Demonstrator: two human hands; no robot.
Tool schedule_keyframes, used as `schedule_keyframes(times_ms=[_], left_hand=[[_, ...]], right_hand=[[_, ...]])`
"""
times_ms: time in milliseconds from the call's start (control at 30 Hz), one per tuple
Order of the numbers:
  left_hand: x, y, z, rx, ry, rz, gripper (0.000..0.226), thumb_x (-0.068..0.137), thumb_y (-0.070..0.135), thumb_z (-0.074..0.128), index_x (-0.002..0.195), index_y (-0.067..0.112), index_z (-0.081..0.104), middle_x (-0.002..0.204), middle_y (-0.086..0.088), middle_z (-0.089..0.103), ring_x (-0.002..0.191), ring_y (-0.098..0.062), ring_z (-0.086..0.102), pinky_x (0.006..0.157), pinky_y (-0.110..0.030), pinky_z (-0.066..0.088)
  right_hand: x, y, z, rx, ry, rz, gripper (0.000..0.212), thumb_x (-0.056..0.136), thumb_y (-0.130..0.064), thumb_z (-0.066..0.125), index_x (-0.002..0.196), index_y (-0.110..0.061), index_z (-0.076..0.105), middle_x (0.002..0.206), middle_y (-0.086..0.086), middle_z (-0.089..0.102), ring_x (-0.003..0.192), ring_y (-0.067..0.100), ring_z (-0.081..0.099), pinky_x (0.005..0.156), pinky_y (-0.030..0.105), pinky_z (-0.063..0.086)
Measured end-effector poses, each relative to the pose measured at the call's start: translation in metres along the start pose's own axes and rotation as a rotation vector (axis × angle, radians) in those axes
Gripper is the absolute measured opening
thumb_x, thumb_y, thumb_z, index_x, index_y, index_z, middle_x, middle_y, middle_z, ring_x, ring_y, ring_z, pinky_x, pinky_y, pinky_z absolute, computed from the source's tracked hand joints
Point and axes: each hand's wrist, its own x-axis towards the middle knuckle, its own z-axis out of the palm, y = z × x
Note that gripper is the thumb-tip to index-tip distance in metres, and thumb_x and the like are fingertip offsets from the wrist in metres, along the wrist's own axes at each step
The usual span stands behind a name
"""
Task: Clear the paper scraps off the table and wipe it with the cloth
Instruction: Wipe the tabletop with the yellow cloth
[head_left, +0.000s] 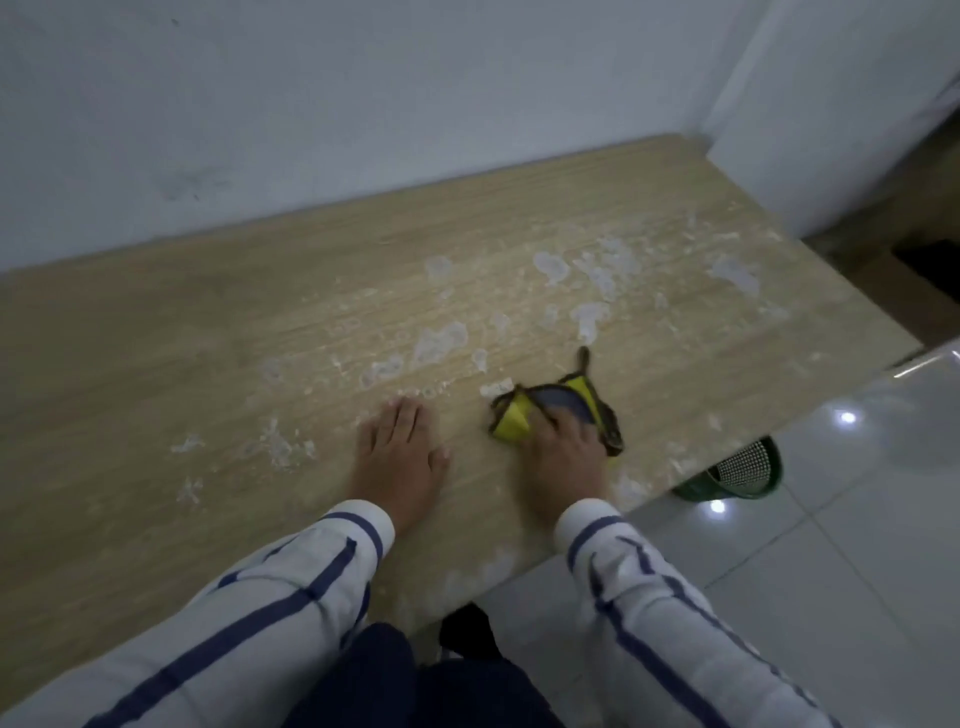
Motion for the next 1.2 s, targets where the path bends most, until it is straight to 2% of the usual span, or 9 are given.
schedule_keyframes(times_ms=[100, 200, 267, 400, 533, 633, 800, 1000, 1200], left_hand=[[-0.003, 0.006, -0.006, -0.028, -0.078, 0.035, 0.061, 0.098, 0.043, 0.028, 0.149, 0.014, 0.014, 0.159, -0.005, 0.003, 0.145, -0.025, -0.003, 0.117, -0.044, 0.005], [-0.010, 0.015, -0.026, -0.110, -0.174, 0.102, 0.055, 0.099, 0.038, 0.031, 0.147, 0.012, 0.022, 0.157, -0.007, 0.014, 0.145, -0.024, 0.008, 0.117, -0.037, 0.009], [-0.017, 0.024, -0.041, -0.253, -0.241, 0.100, 0.052, 0.100, 0.036, 0.034, 0.146, 0.013, 0.027, 0.155, -0.006, 0.023, 0.142, -0.022, 0.020, 0.114, -0.034, 0.017], [-0.028, 0.042, -0.069, -0.561, -0.259, 0.089, 0.055, 0.097, 0.043, 0.039, 0.145, 0.018, 0.030, 0.151, -0.002, 0.031, 0.136, -0.021, 0.033, 0.108, -0.033, 0.029], [-0.027, 0.049, -0.106, -1.107, -0.159, -0.098, 0.047, 0.095, 0.046, 0.043, 0.136, 0.023, 0.045, 0.140, 0.000, 0.048, 0.124, -0.022, 0.047, 0.104, -0.041, 0.038], [-0.024, 0.038, -0.137, -1.357, -0.004, -0.189, 0.029, 0.097, 0.033, 0.044, 0.120, 0.022, 0.058, 0.117, -0.003, 0.064, 0.104, -0.023, 0.061, 0.090, -0.040, 0.049], [-0.025, 0.028, -0.173, -1.475, 0.145, -0.203, 0.023, 0.099, 0.017, 0.041, 0.109, 0.018, 0.062, 0.103, -0.007, 0.069, 0.089, -0.025, 0.068, 0.072, -0.036, 0.056], [-0.016, 0.034, -0.193, -1.604, 0.257, -0.306, 0.013, 0.094, 0.027, 0.054, 0.097, 0.018, 0.061, 0.096, -0.005, 0.069, 0.080, -0.026, 0.066, 0.060, -0.037, 0.053], [0.002, 0.047, -0.205, -1.492, 0.317, -0.319, 0.009, 0.093, 0.020, 0.055, 0.085, 0.016, 0.055, 0.088, -0.008, 0.065, 0.075, -0.026, 0.066, 0.063, -0.038, 0.057]], right_hand=[[-0.022, 0.010, 0.001, 0.044, 0.050, -0.043, 0.042, 0.086, -0.028, 0.045, 0.127, -0.024, 0.053, 0.130, 0.011, 0.051, 0.107, 0.039, 0.048, 0.087, 0.043, 0.042], [-0.017, 0.056, -0.017, 0.114, 0.010, 0.432, 0.040, 0.092, -0.021, 0.040, 0.131, -0.019, 0.049, 0.136, 0.013, 0.042, 0.119, 0.039, 0.040, 0.097, 0.044, 0.038], [-0.011, 0.063, -0.036, 0.134, -0.005, 0.562, 0.039, 0.093, -0.023, 0.037, 0.128, -0.014, 0.050, 0.135, 0.012, 0.045, 0.122, 0.036, 0.040, 0.098, 0.043, 0.038], [-0.007, -0.008, -0.074, 0.363, 0.059, 0.258, 0.033, 0.095, -0.014, 0.034, 0.118, -0.008, 0.056, 0.125, 0.012, 0.056, 0.112, 0.028, 0.051, 0.097, 0.036, 0.036], [-0.012, -0.081, -0.097, 0.900, 0.019, 0.077, 0.023, 0.092, -0.015, 0.041, 0.082, -0.004, 0.058, 0.095, 0.024, 0.059, 0.080, 0.030, 0.054, 0.069, 0.035, 0.040], [-0.014, -0.107, -0.120, 0.995, -0.097, -0.060, 0.026, 0.094, -0.015, 0.040, 0.089, -0.003, 0.062, 0.096, 0.020, 0.062, 0.082, 0.033, 0.057, 0.068, 0.035, 0.044], [0.001, -0.125, -0.144, 1.164, -0.164, -0.187, 0.020, 0.089, -0.016, 0.050, 0.106, -0.024, 0.056, 0.103, 0.008, 0.065, 0.093, 0.026, 0.063, 0.084, 0.047, 0.054], [0.020, -0.129, -0.164, 0.965, -0.203, -0.494, 0.044, 0.080, -0.029, 0.063, 0.121, -0.029, 0.047, 0.111, -0.005, 0.059, 0.096, 0.015, 0.058, 0.079, 0.032, 0.052], [0.053, -0.126, -0.178, 0.827, -0.064, -0.473, 0.016, 0.088, -0.024, 0.051, 0.079, -0.011, 0.053, 0.070, 0.002, 0.054, 0.063, 0.018, 0.048, 0.056, 0.029, 0.039]])
